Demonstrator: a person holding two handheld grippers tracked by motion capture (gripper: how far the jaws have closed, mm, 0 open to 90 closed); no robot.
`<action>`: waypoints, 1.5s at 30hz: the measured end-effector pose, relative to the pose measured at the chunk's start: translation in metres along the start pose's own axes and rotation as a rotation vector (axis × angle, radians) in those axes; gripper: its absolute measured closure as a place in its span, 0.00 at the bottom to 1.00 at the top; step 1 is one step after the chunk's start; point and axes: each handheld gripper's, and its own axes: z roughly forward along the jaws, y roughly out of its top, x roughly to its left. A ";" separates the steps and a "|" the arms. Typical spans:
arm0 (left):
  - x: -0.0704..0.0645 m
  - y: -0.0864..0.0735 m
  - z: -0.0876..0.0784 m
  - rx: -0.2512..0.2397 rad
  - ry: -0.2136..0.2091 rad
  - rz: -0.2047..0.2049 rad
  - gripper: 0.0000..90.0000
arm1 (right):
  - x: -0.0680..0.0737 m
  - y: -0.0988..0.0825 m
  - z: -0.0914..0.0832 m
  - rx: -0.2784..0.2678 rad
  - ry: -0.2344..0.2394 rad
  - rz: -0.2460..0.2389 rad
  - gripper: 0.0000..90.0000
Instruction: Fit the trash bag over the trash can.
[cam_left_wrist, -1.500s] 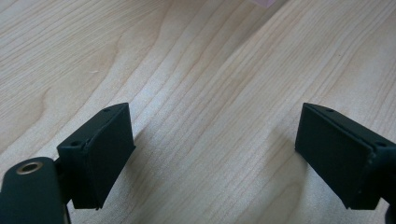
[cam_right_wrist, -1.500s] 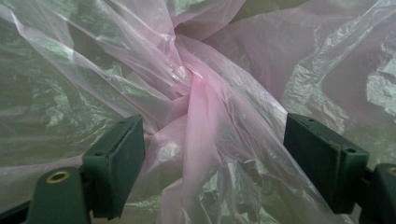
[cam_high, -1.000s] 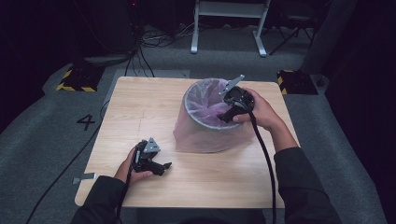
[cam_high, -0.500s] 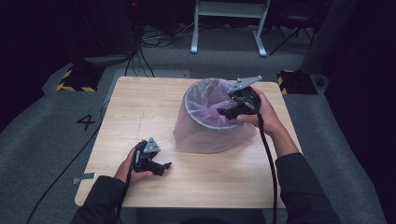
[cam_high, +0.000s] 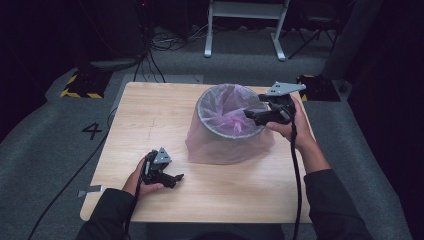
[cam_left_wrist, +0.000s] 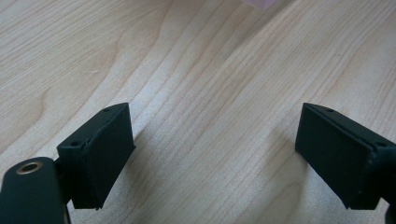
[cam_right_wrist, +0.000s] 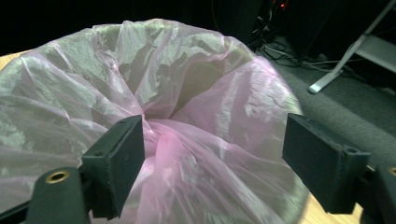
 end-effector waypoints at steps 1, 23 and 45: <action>0.000 0.000 0.000 0.000 0.000 0.000 0.13 | 0.000 -0.001 -0.003 -0.005 -0.004 -0.001 0.23; 0.000 0.000 0.000 0.000 0.000 -0.001 0.13 | 0.012 -0.035 -0.050 -0.002 -0.019 -0.062 0.23; 0.000 0.000 0.000 0.000 0.000 -0.001 0.13 | 0.024 -0.088 -0.048 0.099 -0.058 -0.092 0.21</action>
